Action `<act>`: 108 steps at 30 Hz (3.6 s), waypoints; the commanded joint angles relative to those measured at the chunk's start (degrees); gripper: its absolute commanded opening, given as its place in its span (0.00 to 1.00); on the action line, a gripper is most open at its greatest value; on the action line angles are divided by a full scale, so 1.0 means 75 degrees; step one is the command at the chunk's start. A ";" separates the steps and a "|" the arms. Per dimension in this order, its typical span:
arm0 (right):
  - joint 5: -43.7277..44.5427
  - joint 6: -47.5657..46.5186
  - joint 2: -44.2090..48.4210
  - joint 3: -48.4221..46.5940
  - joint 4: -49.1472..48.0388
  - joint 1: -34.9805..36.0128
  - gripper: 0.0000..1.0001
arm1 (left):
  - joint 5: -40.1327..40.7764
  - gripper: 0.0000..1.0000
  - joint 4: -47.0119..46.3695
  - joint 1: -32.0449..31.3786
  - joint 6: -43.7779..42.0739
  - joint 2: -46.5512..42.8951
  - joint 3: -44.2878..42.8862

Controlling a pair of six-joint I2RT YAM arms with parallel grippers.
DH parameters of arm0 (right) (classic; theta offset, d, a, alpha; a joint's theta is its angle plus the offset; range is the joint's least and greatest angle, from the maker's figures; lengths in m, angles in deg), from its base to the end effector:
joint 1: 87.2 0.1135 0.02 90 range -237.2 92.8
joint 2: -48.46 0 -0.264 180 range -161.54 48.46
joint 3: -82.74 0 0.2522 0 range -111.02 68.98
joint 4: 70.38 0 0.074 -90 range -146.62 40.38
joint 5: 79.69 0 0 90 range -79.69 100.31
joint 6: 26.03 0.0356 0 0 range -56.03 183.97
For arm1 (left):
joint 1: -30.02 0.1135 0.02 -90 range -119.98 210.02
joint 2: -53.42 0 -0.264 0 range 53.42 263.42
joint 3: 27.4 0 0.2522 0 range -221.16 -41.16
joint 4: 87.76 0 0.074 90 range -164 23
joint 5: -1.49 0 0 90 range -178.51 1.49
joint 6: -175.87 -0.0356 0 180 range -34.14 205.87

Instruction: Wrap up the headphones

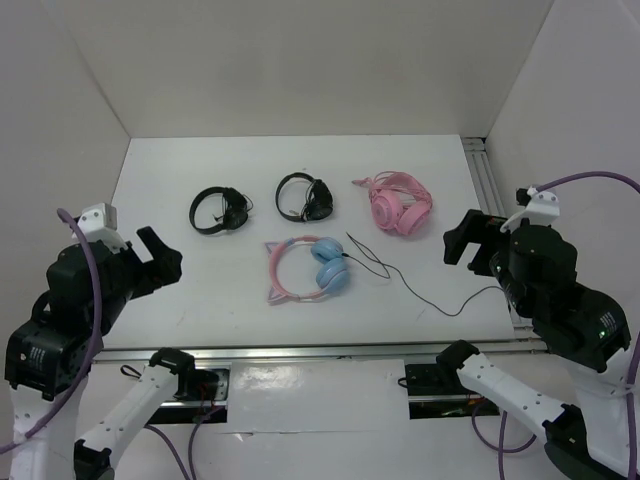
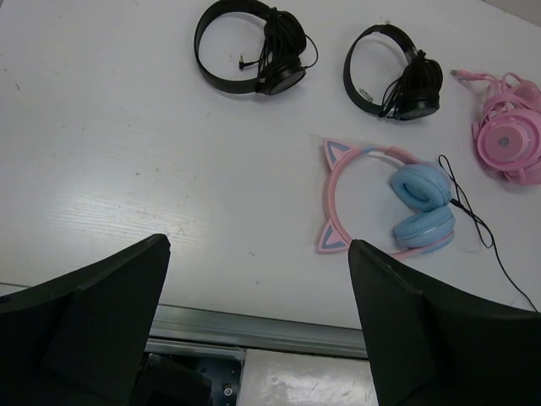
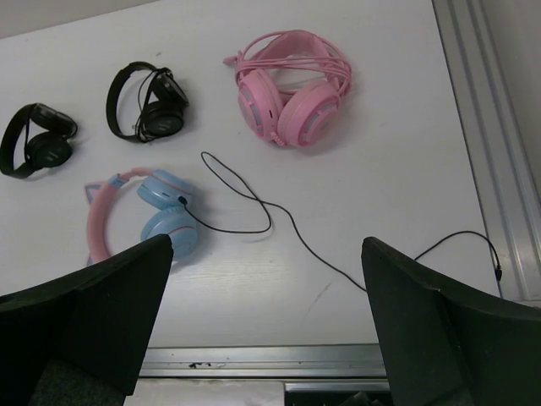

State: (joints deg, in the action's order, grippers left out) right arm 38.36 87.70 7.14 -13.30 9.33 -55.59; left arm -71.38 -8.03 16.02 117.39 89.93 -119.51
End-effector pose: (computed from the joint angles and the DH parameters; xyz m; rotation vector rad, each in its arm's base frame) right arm 0.0624 0.0187 0.4492 0.1740 1.9479 0.1442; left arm 0.0500 -0.0016 0.4345 -0.4898 1.9171 -0.2200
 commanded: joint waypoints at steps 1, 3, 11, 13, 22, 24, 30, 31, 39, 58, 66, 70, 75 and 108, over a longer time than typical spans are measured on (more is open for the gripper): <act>0.0220 -0.0011 -0.0116 -0.0010 -0.0133 -0.0032 1.00 | -0.0314 1.00 -0.0394 0.0027 -0.0114 0.0065 0.0156; 0.0220 -0.0011 -0.0116 -0.0010 -0.0215 -0.0032 1.00 | -0.0500 1.00 -0.0488 0.0027 -0.0114 0.0065 0.0157; -0.0457 -0.0327 0.0130 0.0728 -0.0813 -0.0032 1.00 | -0.3149 1.00 -0.2478 0.0027 0.0574 -0.0602 0.1924; -0.0530 -0.0327 0.0130 0.0868 -0.1035 -0.0032 1.00 | -0.3825 1.00 -0.3318 0.0027 0.0764 -0.0487 0.2788; -0.1315 -0.0561 -0.0021 0.1618 -0.1786 -0.0032 1.00 | -0.3867 1.00 -0.6451 -0.0675 0.1959 0.1703 0.5431; -0.1490 -0.0562 -0.0022 0.1700 -0.1949 -0.0032 1.00 | -0.3048 1.00 -0.6744 -0.1107 0.2147 0.2453 0.5443; -0.1794 -0.0632 -0.0022 0.1947 -0.2102 -0.0032 1.00 | -0.1008 1.00 -0.6887 -0.2104 0.2382 0.4572 0.4845; -0.1795 -0.0632 -0.0022 0.1947 -0.2102 -0.0032 1.00 | -0.0832 1.00 -0.6887 -0.2187 0.2382 0.4809 0.4729; -0.2451 -0.0632 0.0212 0.2170 -0.2255 -0.0032 1.00 | 0.0774 0.97 -0.6828 -0.2704 0.2722 0.6801 0.4048; -0.2708 -0.0762 0.0658 0.2568 -0.2781 -0.0032 1.00 | 0.1102 0.00 -0.5519 -0.3407 0.3062 0.6889 0.3768; -0.4289 0.0245 0.1652 0.5164 -0.6808 -0.0032 1.00 | 0.2369 0.00 -0.2108 -0.3477 0.2675 0.4383 0.1905; -0.5519 0.0177 0.2134 0.6667 -0.9176 -0.0032 1.00 | 0.1842 0.00 -0.1417 -0.3407 0.1997 0.3418 0.1038; -0.6552 -0.0491 0.1585 0.7630 -1.1531 -0.0032 0.97 | 0.1537 0.06 -0.0667 -0.3162 0.1351 0.3054 -0.0167; -0.5841 -0.1146 -0.2297 0.7727 -1.3696 0.1245 0.01 | 0.3152 0.00 0.0227 -0.2727 0.0929 0.2597 -0.1895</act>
State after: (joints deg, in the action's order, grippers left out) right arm -11.82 82.23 -13.29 48.71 -99.17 -48.07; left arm -54.44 -1.64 -4.70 123.71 109.93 -134.65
